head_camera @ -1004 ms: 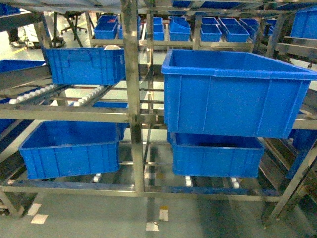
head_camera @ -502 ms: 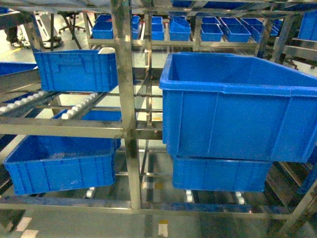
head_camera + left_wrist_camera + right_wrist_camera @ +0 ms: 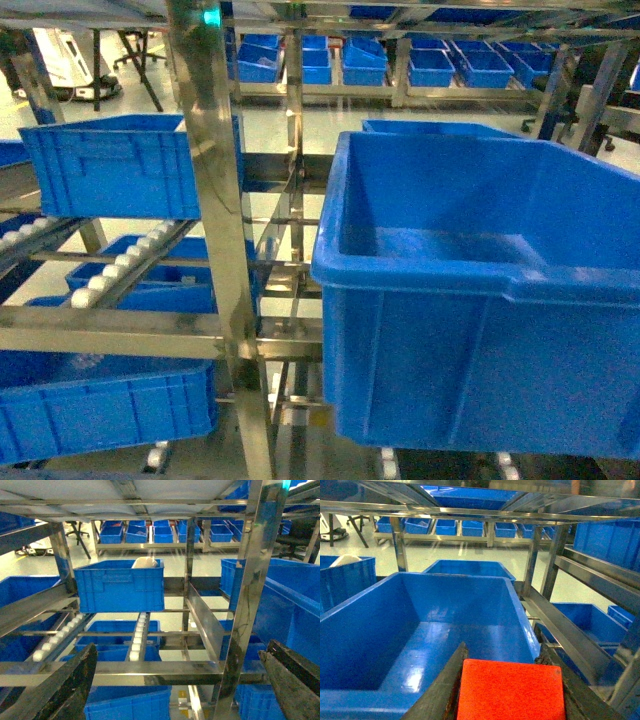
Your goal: Place magnetic block on left shelf second layer
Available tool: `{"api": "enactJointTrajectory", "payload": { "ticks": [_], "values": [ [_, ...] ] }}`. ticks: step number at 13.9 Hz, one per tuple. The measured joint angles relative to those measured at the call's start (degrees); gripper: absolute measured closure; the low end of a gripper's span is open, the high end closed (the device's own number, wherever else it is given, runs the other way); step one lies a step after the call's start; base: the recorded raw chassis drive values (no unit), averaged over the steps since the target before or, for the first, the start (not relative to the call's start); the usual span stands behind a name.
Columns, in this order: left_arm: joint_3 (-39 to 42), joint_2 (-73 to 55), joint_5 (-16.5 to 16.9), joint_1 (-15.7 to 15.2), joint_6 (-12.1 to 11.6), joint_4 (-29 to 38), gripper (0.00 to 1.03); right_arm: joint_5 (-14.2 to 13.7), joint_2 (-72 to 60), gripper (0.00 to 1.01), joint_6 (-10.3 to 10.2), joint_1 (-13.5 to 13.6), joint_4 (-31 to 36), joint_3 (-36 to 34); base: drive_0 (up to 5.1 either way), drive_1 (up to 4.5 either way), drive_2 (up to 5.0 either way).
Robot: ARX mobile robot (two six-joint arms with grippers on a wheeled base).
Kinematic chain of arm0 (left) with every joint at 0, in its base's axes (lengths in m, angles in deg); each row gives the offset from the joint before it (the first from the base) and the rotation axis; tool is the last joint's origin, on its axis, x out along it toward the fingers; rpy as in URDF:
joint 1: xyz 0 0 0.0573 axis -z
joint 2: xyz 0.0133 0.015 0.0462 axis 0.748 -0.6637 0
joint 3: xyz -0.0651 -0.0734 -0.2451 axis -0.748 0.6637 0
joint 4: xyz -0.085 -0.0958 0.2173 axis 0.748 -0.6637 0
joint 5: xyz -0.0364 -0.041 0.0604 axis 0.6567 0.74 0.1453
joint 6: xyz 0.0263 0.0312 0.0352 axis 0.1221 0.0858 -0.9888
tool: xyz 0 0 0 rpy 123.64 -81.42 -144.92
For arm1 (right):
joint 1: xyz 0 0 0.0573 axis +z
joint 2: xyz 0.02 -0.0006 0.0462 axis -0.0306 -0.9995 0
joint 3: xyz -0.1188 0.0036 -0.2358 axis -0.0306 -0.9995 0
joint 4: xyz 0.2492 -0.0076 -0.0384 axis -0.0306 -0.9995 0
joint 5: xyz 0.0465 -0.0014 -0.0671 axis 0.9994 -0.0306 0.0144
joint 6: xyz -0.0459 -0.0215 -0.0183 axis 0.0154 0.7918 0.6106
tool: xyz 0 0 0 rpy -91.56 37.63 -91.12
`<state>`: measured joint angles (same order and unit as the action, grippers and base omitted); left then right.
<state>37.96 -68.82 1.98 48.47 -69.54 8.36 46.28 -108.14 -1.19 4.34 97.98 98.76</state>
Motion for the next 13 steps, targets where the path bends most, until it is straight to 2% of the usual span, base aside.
{"api": "enactJointTrajectory", "payload": {
  "ticks": [3, 8, 9, 10, 13],
  "values": [
    [0.00, 0.00, -0.04, 0.00, 0.00, -0.13, 0.05, -0.07, -0.28, 0.68, 0.00, -0.02, -0.46, 0.00, -0.1, 4.28, -4.4],
    [0.00, 0.00, -0.04, 0.00, 0.00, -0.15, 0.05, -0.07, -0.35, 0.68, -0.09, 0.02, -0.98, 0.02, 0.0, 0.00, 0.0],
    [0.00, 0.00, -0.04, 0.00, -0.02, -0.15, 0.05, 0.15, -0.44, 0.68, -1.05, 0.26, -3.80, 0.37, 0.0, 0.00, 0.0],
    [0.00, 0.00, -0.07, 0.00, 0.00, -0.17, 0.05, 0.61, -2.84, 0.68, -3.34, 1.57, -5.49, 1.73, 0.0, 0.00, 0.0],
    [0.00, 0.00, -0.04, 0.00, 0.00, -0.15, 0.05, 1.40, -17.14, 0.68, -8.98, 5.46, -1.29, 8.13, 0.0, 0.00, 0.0]
  ]
}}
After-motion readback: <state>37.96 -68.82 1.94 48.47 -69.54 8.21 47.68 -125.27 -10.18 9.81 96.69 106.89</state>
